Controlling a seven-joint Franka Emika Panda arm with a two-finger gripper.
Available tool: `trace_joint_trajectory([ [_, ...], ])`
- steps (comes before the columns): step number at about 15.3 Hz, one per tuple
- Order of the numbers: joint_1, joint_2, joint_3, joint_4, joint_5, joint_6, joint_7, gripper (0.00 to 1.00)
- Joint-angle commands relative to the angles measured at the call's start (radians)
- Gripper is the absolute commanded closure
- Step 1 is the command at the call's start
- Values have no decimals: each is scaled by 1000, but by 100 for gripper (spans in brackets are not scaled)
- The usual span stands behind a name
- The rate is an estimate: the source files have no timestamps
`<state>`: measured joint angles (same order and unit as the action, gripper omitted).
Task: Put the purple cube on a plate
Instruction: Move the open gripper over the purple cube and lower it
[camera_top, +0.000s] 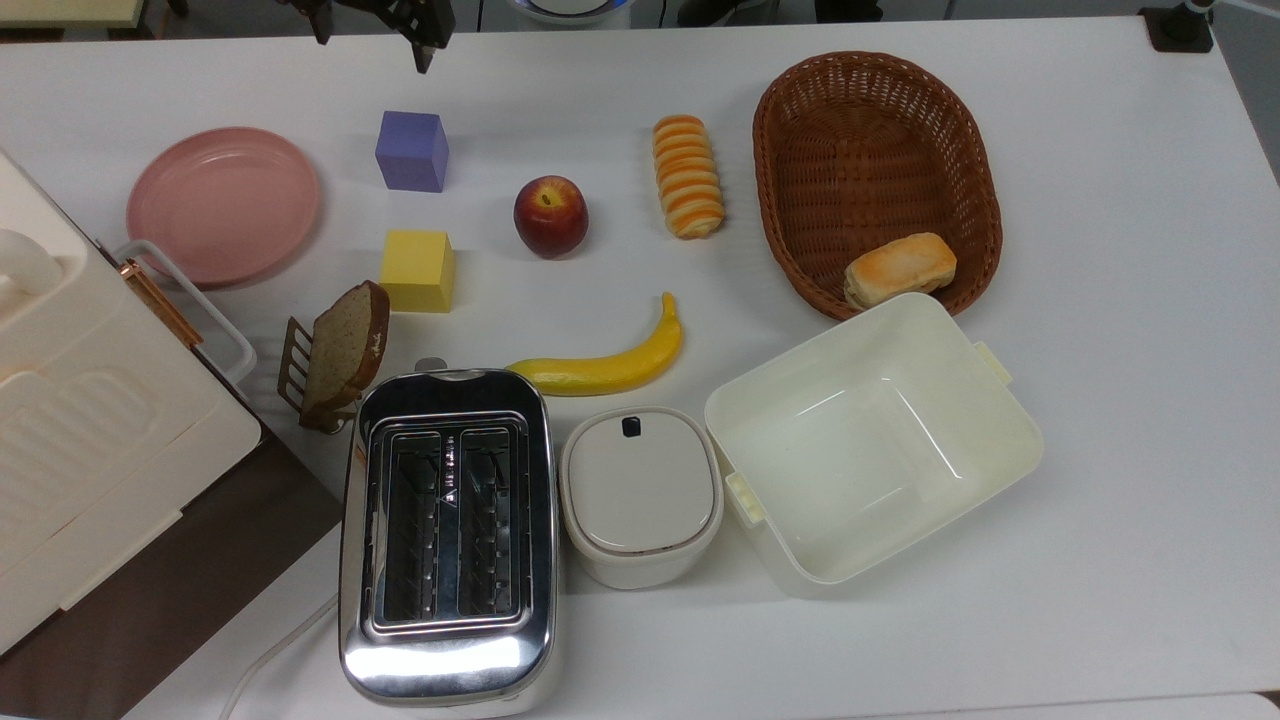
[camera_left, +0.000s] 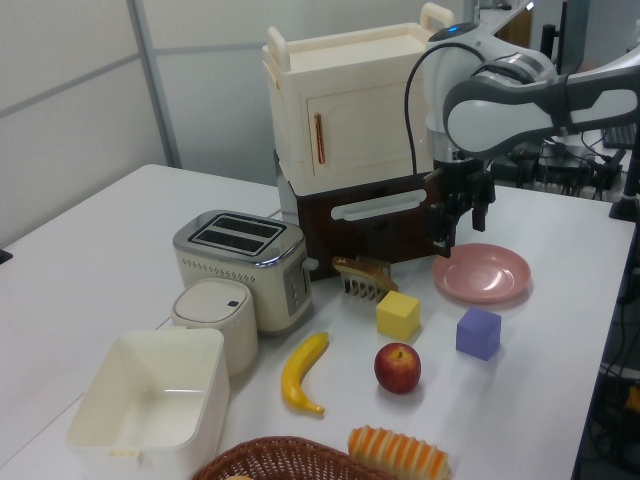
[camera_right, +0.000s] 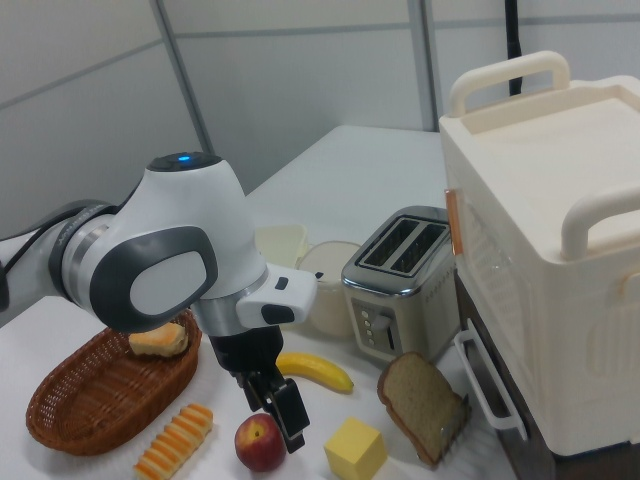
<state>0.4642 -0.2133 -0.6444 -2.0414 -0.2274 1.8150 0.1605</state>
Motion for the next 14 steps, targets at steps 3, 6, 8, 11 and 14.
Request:
trace_joint_trajectory([
  [3,-213,25,232,20,11,-29,-13,0],
  [6,-392,46,404,20,66,-28,-51,0],
  [8,-439,46,443,14,69,-26,-55,0],
  [11,-756,49,768,-13,85,18,-53,0],
  [14,-780,63,784,-6,123,18,-87,0],
])
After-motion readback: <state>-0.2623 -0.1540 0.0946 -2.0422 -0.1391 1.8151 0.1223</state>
